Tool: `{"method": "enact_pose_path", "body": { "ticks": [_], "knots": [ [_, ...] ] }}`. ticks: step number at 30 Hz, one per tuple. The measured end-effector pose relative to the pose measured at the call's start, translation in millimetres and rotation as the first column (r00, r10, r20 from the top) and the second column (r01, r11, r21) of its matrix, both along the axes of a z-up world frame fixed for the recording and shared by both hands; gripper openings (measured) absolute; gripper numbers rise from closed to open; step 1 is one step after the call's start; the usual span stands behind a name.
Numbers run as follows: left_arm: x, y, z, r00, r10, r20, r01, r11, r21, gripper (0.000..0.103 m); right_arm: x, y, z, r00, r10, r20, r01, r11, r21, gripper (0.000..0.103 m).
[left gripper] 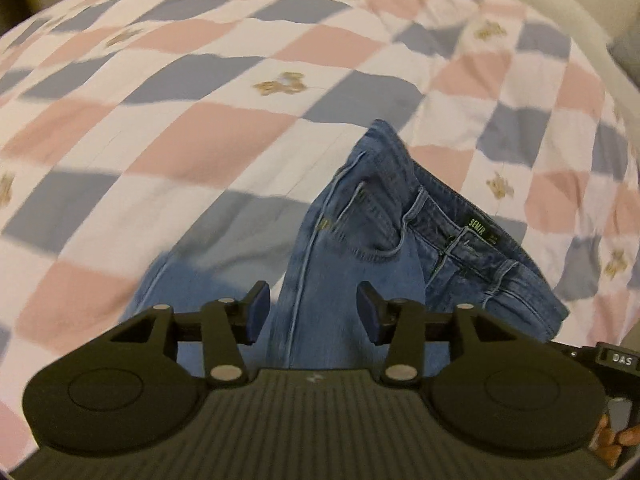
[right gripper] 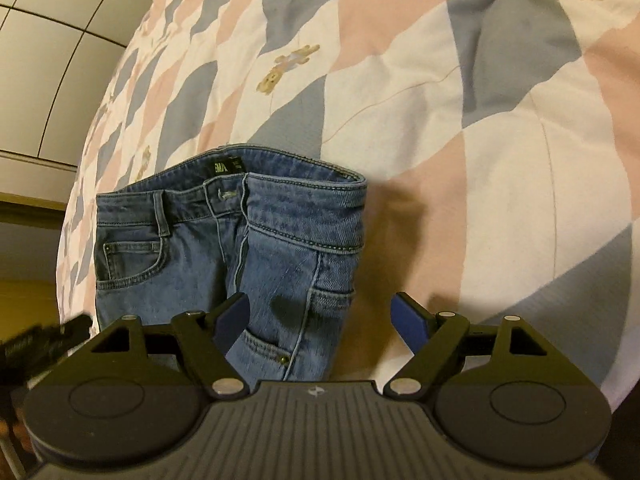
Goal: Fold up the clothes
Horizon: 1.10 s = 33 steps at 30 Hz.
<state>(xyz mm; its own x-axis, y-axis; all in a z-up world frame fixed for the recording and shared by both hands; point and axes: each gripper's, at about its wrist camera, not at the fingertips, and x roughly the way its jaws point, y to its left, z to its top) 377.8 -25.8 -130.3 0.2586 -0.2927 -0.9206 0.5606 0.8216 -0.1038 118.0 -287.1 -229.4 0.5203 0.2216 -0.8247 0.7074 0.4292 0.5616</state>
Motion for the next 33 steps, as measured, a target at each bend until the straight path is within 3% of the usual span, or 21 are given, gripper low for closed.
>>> {"method": "enact_pose_path", "body": {
  "ticks": [7, 26, 32, 33],
  "knots": [
    [19.4, -32.4, 1.2, 0.991, -0.131, 0.005, 0.130, 0.990, 0.062, 0.043, 0.0, -8.8, 3.4, 1.000, -0.018, 0.017, 0.018, 1.000, -0.019, 0.080],
    [22.9, -21.8, -14.6, 0.988, -0.139, -0.066, 0.141, 0.989, 0.032, 0.044, 32.2, -8.4, 1.1, 0.999, 0.035, -0.009, -0.035, 0.994, -0.104, 0.080],
    [29.2, -29.1, -27.5, 0.983, -0.150, -0.102, 0.154, 0.988, 0.030, 0.054, 39.8, -10.2, -9.7, 0.999, 0.049, 0.001, -0.048, 0.995, -0.083, 0.080],
    [30.8, -30.1, -31.1, 0.982, -0.151, -0.114, 0.155, 0.988, 0.026, 0.060, 41.0, -10.4, -13.2, 0.999, 0.051, 0.004, -0.050, 0.996, -0.074, 0.080]
  ]
}}
